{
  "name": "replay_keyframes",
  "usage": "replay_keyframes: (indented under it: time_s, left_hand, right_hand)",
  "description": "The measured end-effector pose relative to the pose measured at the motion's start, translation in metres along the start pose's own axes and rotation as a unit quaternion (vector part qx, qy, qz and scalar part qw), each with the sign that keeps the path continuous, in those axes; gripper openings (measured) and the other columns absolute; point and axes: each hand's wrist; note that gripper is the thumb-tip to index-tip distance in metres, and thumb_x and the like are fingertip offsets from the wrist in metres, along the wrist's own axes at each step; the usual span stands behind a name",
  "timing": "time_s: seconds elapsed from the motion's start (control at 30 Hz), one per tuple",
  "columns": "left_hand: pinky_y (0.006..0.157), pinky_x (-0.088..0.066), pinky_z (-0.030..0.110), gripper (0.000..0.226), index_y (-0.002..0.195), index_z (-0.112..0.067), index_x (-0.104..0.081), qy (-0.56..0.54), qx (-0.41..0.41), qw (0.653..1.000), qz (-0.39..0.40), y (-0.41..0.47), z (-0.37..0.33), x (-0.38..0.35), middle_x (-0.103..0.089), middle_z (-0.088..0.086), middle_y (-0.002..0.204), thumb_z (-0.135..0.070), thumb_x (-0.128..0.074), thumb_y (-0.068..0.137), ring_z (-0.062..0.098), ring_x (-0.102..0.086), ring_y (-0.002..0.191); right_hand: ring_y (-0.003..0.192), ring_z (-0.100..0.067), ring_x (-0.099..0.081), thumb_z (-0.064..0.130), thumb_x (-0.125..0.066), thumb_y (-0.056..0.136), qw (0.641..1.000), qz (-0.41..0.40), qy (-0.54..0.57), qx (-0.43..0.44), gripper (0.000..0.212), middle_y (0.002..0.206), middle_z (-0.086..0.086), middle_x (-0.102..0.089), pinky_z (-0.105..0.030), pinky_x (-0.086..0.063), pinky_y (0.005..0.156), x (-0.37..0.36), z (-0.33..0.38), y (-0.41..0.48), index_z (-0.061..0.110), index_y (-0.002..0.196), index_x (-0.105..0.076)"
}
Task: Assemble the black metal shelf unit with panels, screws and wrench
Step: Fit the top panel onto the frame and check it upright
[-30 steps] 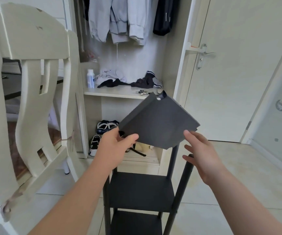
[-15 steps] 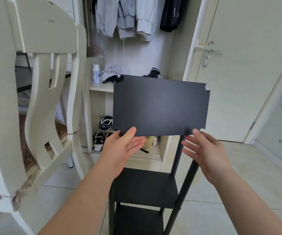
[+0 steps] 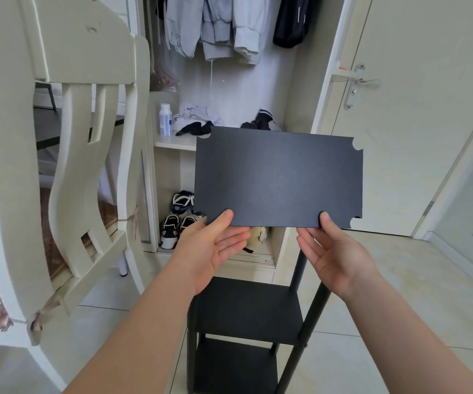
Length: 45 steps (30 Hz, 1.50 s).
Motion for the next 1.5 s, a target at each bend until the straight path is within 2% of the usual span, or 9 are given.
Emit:
replay_keyframes:
  time_s: [0.1, 0.17, 0.47, 0.63, 0.7, 0.83, 1.07, 1.27, 1.5]
  left_hand:
    - [0.088, -0.057, 0.039, 0.026, 0.114, -0.008, -0.061, -0.038, 0.014, 0.998, -0.045, 0.003, 0.011, -0.006, -0.074, 0.018, 0.105, -0.024, -0.067, 0.094, 0.028, -0.073, 0.100]
    - [0.093, -0.055, 0.039, 0.025, 0.111, -0.009, -0.064, -0.074, 0.031, 0.995, -0.061, 0.003, 0.020, -0.012, -0.073, 0.016, 0.110, -0.025, -0.069, 0.093, 0.026, -0.070, 0.104]
    - [0.099, -0.054, 0.038, 0.017, 0.108, -0.014, -0.061, -0.032, 0.054, 0.995, -0.071, 0.008, 0.044, -0.027, -0.073, 0.011, 0.109, -0.028, -0.060, 0.099, 0.020, -0.072, 0.099]
    - [0.089, -0.059, 0.038, 0.012, 0.101, -0.015, -0.060, -0.038, 0.070, 0.989, -0.122, 0.014, 0.043, -0.022, -0.073, 0.013, 0.102, -0.024, -0.066, 0.096, 0.023, -0.074, 0.090]
    - [0.086, -0.060, 0.037, 0.012, 0.101, -0.014, -0.060, -0.039, 0.078, 0.987, -0.132, 0.015, 0.043, -0.020, -0.073, 0.014, 0.101, -0.023, -0.067, 0.096, 0.023, -0.075, 0.088]
    - [0.084, -0.061, 0.038, 0.020, 0.107, -0.011, -0.059, -0.031, 0.091, 0.986, -0.138, 0.016, 0.043, -0.018, -0.072, 0.016, 0.103, -0.022, -0.068, 0.094, 0.024, -0.075, 0.088]
    - [0.080, -0.061, 0.037, 0.019, 0.109, -0.011, -0.059, -0.025, 0.098, 0.985, -0.141, 0.016, 0.045, -0.017, -0.072, 0.016, 0.106, -0.020, -0.067, 0.095, 0.026, -0.074, 0.091]
    - [0.076, -0.061, 0.034, 0.013, 0.097, -0.014, -0.056, -0.010, 0.099, 0.980, -0.173, 0.015, 0.047, -0.019, -0.072, 0.016, 0.105, -0.021, -0.067, 0.095, 0.024, -0.073, 0.089]
    - [0.074, -0.060, 0.033, 0.015, 0.095, -0.013, -0.055, -0.007, 0.088, 0.975, -0.203, 0.014, 0.052, -0.022, -0.071, 0.016, 0.108, -0.021, -0.068, 0.094, 0.026, -0.073, 0.092]
  right_hand:
    - [0.091, -0.024, -0.077, 0.019, -0.069, 0.095, 0.999, -0.032, 0.014, 0.004, 0.020, 0.095, -0.012, -0.078, -0.033, -0.058, 0.080, -0.004, -0.006, 0.000, 0.010, 0.112, -0.066]
    - [0.090, -0.023, -0.076, 0.020, -0.069, 0.095, 0.998, -0.055, 0.005, 0.004, 0.018, 0.090, -0.011, -0.078, -0.031, -0.058, 0.075, -0.006, -0.010, -0.001, 0.010, 0.109, -0.065]
    - [0.099, -0.028, -0.073, 0.028, -0.072, 0.094, 0.987, -0.148, -0.057, 0.028, 0.021, 0.110, -0.018, -0.072, -0.030, -0.058, 0.072, -0.006, -0.026, -0.003, 0.009, 0.098, -0.064]
    - [0.093, -0.029, -0.075, 0.027, -0.070, 0.096, 0.989, -0.122, -0.082, -0.003, 0.035, 0.105, -0.020, -0.073, -0.036, -0.061, 0.071, -0.003, -0.033, 0.002, 0.002, 0.118, -0.061]
    - [0.090, -0.028, -0.076, 0.026, -0.068, 0.097, 0.989, -0.112, -0.093, -0.014, 0.034, 0.101, -0.020, -0.074, -0.037, -0.061, 0.071, -0.002, -0.035, 0.003, 0.002, 0.121, -0.060]
    - [0.084, -0.028, -0.077, 0.025, -0.066, 0.099, 0.988, -0.105, -0.108, -0.025, 0.032, 0.098, -0.021, -0.075, -0.036, -0.060, 0.069, -0.002, -0.036, 0.003, 0.002, 0.120, -0.061]
    - [0.079, -0.027, -0.077, 0.026, -0.066, 0.099, 0.986, -0.108, -0.118, -0.040, 0.031, 0.093, -0.020, -0.076, -0.036, -0.060, 0.066, 0.003, -0.041, 0.003, 0.002, 0.119, -0.062]
    - [0.076, -0.025, -0.077, 0.028, -0.065, 0.099, 0.984, -0.116, -0.126, -0.047, 0.031, 0.085, -0.016, -0.077, -0.032, -0.059, 0.061, 0.007, -0.048, 0.006, 0.001, 0.115, -0.063]
    - [0.073, -0.022, -0.077, 0.028, -0.065, 0.099, 0.982, -0.131, -0.122, -0.062, 0.028, 0.082, -0.014, -0.077, -0.030, -0.058, 0.059, 0.006, -0.053, 0.011, 0.004, 0.113, -0.063]
Point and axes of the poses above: each hand's wrist, its own y-axis towards the middle knuckle, its own x-axis out of the back of the hand, z = x × y
